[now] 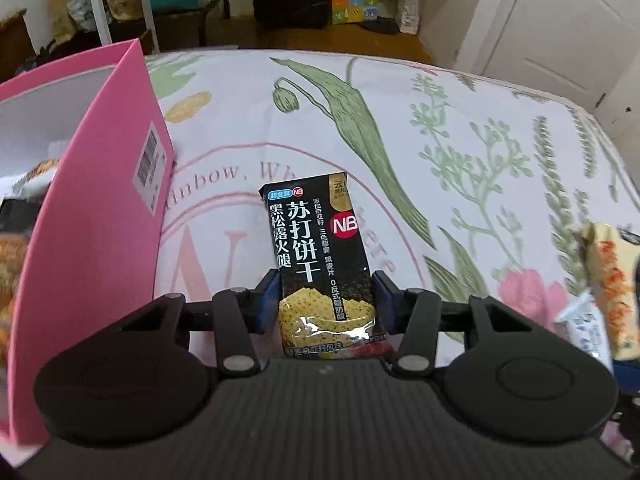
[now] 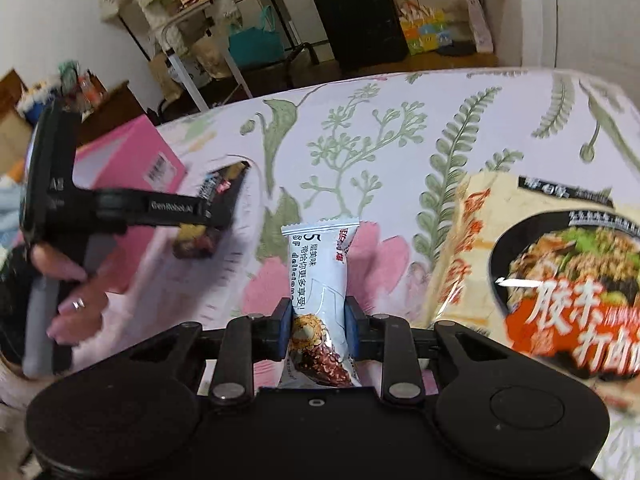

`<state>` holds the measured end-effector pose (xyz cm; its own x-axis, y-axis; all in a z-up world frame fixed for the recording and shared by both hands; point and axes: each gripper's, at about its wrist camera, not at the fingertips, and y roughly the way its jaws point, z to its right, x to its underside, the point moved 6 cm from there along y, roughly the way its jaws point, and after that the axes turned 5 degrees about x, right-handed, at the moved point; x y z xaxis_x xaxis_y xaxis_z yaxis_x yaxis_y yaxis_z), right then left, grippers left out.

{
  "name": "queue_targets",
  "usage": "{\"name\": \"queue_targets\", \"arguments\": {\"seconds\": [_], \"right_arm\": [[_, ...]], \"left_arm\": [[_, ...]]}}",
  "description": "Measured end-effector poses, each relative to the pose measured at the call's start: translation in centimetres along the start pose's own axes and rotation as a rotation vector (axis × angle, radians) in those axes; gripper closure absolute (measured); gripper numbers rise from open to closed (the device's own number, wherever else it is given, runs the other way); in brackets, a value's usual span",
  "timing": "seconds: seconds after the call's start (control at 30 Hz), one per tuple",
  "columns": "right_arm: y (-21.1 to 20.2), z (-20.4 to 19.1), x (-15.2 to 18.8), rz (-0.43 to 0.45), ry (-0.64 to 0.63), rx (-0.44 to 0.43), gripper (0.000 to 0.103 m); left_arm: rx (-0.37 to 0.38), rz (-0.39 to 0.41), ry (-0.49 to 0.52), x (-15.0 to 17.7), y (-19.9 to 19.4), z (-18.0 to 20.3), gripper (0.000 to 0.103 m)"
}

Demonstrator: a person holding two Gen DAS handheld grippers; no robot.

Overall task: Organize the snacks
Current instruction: 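Carry both snacks over the pink box and open both tools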

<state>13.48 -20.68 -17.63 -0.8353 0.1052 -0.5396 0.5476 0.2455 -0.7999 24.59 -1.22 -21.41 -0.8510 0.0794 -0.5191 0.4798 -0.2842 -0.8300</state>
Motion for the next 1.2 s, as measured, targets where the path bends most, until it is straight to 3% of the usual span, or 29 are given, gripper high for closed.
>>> {"name": "queue_targets", "arguments": {"seconds": [0.2, 0.47, 0.7, 0.87, 1.03, 1.2], "right_arm": [[-1.0, -2.0, 0.2, -0.02, -0.001, -0.041, 0.072], [-2.0, -5.0, 0.6, -0.062, -0.055, -0.087, 0.072], [-4.5, -9.0, 1.1, -0.083, -0.12, -0.157, 0.072], [-6.2, -12.2, 0.3, -0.039, -0.183, -0.245, 0.072], [-6.1, -15.6, -1.9, -0.007, -0.246, -0.299, 0.072], [-4.3, -20.0, -4.9, 0.043, -0.26, -0.356, 0.072]], "left_arm": [[0.055, -0.022, 0.045, 1.8, -3.3, 1.3, 0.055], [0.061, -0.007, 0.104, 4.6, -8.1, 0.9, 0.055], [0.112, -0.01, 0.067, 6.8, -13.1, -0.8, 0.055], [0.166, 0.015, 0.037, 7.2, -17.4, -2.1, 0.056], [0.136, 0.082, 0.027, 6.6, -21.0, -4.1, 0.056], [0.084, 0.153, -0.044, 5.3, -23.4, -7.7, 0.056]]}}
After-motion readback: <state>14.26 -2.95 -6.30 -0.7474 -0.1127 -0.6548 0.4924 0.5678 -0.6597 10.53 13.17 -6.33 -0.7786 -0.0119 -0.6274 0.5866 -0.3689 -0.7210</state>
